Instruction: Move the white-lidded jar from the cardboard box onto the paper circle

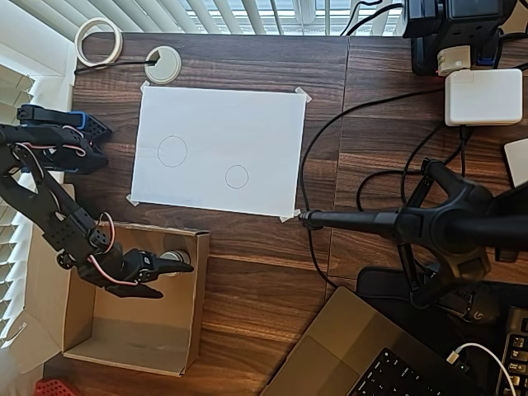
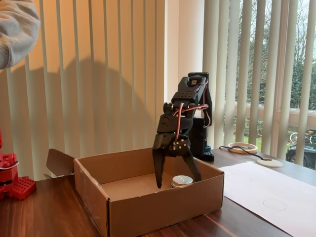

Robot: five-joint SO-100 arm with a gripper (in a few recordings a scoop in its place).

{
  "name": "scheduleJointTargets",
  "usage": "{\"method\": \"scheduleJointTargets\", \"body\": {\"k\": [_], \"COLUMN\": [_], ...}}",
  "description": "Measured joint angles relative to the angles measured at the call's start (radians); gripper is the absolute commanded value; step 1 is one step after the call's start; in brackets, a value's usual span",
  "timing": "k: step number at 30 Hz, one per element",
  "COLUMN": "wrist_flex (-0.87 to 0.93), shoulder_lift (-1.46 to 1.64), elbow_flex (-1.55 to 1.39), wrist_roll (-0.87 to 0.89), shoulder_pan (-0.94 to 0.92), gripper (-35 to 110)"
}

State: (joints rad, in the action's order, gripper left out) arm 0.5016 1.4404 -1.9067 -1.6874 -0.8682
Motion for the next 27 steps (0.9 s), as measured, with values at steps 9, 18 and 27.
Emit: {"method": "scheduleJointTargets", "body": {"k": [9,18,27], "wrist_flex": [-0.031,-0.031,0.000], "shoulder_lift": [0.000,0.000,0.000], "elbow_flex": [-0.044,-0.057,-0.063], "wrist_roll": [-0.017,-0.052,-0.074], "shoulder_pan": [0.002,0.002,0.002], "gripper": [47,47,46]}}
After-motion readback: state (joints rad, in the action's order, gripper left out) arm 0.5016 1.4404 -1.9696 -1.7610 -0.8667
